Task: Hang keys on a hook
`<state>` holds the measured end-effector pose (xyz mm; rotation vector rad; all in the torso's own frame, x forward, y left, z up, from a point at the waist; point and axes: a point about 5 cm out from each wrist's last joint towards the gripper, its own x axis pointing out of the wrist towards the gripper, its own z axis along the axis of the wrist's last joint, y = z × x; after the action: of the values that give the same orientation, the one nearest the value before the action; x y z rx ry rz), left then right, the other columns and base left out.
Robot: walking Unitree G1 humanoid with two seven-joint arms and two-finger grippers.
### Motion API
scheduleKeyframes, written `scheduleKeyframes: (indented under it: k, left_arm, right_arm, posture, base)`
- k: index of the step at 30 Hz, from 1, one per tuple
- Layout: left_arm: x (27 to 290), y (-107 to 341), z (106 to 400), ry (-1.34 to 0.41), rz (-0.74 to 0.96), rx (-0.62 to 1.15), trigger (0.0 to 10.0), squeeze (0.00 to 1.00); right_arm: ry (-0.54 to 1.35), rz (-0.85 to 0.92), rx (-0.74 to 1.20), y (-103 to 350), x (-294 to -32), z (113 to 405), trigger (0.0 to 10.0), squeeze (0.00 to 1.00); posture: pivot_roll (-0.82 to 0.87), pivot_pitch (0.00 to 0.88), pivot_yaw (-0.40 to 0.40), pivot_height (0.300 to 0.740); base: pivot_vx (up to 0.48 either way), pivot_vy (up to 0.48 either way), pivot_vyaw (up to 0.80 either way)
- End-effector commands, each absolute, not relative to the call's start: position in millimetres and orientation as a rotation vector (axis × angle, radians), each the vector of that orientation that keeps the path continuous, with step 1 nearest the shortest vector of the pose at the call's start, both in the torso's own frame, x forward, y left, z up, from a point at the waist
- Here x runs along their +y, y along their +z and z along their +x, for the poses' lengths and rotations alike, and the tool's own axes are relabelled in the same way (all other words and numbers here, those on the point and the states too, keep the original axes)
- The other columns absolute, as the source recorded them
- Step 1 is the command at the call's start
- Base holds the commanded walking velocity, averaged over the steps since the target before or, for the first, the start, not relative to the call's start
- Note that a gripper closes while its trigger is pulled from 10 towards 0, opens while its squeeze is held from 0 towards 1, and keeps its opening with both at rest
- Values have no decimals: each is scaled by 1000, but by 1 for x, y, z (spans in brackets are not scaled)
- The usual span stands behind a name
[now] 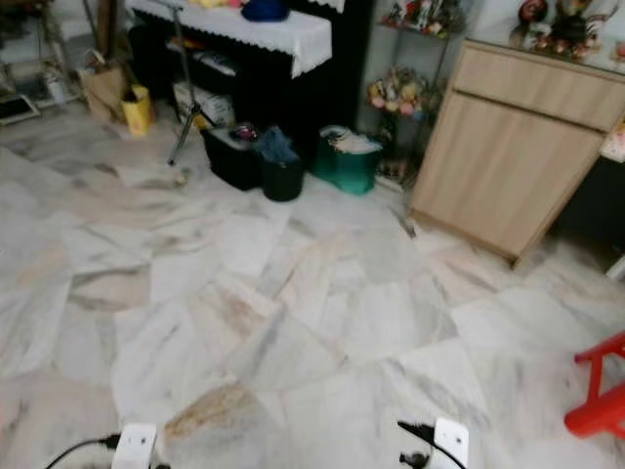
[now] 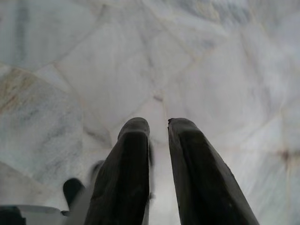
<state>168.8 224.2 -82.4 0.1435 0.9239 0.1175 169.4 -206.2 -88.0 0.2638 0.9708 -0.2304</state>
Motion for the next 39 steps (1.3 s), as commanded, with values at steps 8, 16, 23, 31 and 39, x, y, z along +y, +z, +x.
scheduleKeyframes:
  k: [8,16,23,31,39]
  left_arm:
    - [216,-83,171,104,124,928,10000,0]
    - [218,-81,175,95,137,917,10000,0]
    - [218,-81,176,94,133,913,10000,0]
    - [216,-81,177,90,127,909,10000,0]
    - [217,-81,175,86,134,918,10000,0]
  right_arm:
    - [-244,246,974,-88,-214,167,10000,0]
    - [-242,256,971,-88,-212,168,10000,0]
    - [-241,256,971,-88,-211,168,10000,0]
    - [-246,260,961,-87,-211,168,10000,0]
    - [-247,257,957,-87,-211,168,10000,0]
  posture:
    - [133,0,-15,709]
    - [135,0,-2,709]
    - [137,0,-2,709]
    - [137,0,-6,709]
    - [128,0,8,709]
  base:
    - [0,0,-719]
    - [0,0,-708]
    - [0,0,-709]
    - [0,0,-514]
    - [0,-174,0]
